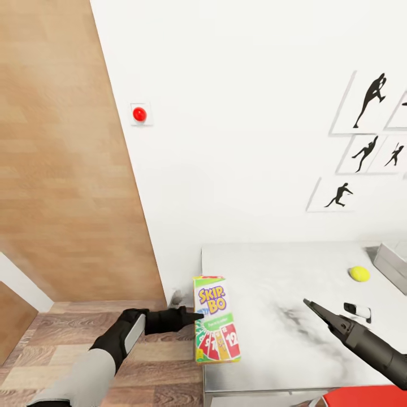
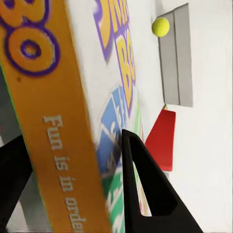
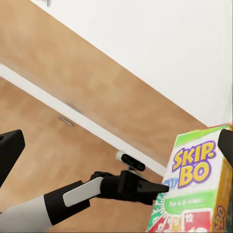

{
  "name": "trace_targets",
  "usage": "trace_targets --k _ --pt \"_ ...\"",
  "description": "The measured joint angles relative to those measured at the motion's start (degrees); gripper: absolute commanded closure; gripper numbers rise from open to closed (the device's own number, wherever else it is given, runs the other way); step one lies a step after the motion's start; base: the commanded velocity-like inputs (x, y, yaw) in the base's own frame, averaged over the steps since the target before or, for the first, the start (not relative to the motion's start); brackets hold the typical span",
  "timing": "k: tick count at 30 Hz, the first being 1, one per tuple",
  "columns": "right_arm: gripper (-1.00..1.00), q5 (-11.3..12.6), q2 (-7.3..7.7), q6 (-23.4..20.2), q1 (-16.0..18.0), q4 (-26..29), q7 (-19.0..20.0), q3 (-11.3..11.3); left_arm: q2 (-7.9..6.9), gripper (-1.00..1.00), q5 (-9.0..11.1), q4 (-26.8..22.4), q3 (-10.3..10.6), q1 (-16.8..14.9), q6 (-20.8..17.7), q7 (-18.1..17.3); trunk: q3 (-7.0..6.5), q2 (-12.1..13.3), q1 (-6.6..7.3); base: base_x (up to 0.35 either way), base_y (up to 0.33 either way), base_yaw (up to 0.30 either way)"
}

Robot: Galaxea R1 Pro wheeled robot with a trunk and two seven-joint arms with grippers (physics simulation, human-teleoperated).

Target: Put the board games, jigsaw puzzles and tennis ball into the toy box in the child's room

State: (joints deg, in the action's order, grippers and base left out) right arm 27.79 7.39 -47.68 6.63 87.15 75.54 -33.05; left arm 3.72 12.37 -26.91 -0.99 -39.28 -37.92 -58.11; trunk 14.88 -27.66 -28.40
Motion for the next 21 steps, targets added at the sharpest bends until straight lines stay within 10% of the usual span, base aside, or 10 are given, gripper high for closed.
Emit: trace_targets --k 6,12,17,21 --pt "-1.00 -1.89 -0.08 1.70 0.01 -0.05 -1.28 0.03 -5.12 1.00 -0.12 -1.98 0.00 -0.05 -4.19 -6.92 -1.08 2.42 1.32 0.000 0.000 0.000" --pt "-1.00 -2.22 -0.12 2.06 0.01 0.22 -5.47 0.15 -15.71 1.00 -0.04 -5.98 0.21 -0.09 -9.68 -21.25 -2.18 4.83 2.64 0.000 0.000 0.000" --pt "-1.00 -2.19 -0.38 1.97 0.01 0.67 -7.01 0.28 -22.32 1.00 -0.24 -6.67 0.43 -0.09 -11.01 -30.71 -2.18 4.85 2.65 0.000 0.000 0.000" --pt "-1.00 -1.89 -1.16 1.49 0.01 0.77 -7.29 1.36 -25.37 1.00 -0.44 -6.82 0.72 -0.04 -11.86 -31.67 -2.17 4.85 2.65 0.000 0.000 0.000"
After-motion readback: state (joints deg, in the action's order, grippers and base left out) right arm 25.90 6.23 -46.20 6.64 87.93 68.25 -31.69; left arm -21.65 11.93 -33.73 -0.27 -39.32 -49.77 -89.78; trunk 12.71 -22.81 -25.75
